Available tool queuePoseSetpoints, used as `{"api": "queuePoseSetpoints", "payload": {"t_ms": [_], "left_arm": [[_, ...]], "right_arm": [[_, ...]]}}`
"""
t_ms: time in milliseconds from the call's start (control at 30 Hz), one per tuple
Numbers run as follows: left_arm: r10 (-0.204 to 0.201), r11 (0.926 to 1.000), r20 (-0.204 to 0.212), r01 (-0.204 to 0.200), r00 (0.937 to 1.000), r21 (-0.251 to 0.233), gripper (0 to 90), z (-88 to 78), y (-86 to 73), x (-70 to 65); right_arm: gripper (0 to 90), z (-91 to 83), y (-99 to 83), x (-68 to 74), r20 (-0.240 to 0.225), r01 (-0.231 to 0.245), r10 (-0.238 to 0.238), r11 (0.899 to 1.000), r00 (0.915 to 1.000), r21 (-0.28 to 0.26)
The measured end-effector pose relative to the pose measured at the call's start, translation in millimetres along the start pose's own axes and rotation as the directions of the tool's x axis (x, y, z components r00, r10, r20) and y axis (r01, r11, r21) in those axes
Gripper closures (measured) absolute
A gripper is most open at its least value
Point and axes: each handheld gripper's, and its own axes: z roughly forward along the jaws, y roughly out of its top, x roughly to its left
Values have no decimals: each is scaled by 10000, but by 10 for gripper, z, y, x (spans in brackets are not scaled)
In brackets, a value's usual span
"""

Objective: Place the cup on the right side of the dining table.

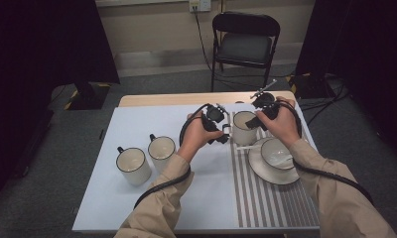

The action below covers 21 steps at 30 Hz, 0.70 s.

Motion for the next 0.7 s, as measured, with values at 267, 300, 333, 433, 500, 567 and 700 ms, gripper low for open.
{"api": "queuePoseSetpoints", "payload": {"t_ms": [267, 300, 333, 433, 500, 567, 700], "left_arm": [[95, 9999, 225, -96, 9997, 70, 177, -105, -39, -25], [-5, 10000, 199, 4, 9998, 51, 177, -109, -47, -36], [31, 10000, 201, -32, 9998, 71, 177, -115, -55, -38], [105, 9998, 294, -110, 9995, 161, 177, -124, -82, -37], [140, 9996, 252, -146, 9996, 223, 178, -127, -103, -39], [88, 9998, 244, -92, 9997, 190, 180, -131, -124, -39], [121, 9998, 360, -127, 9993, 181, 183, -135, -161, -46]], "right_arm": [[167, -31, -13, 45, -104, 62, -62, 10000, 9999, -16], [167, -33, -15, 53, -117, 84, -84, 10000, 9999, 32], [167, -33, -16, 63, -132, 81, -81, 10000, 9999, 25], [167, -47, -16, 89, -142, 63, -62, 10000, 9999, 24], [167, -60, -16, 100, -139, 116, -116, 9999, 9998, 12], [167, -76, -16, 108, -128, 129, -129, 9999, 9998, -10], [167, -90, -32, 122, -128, 133, -132, 9999, 9998, 16]]}}
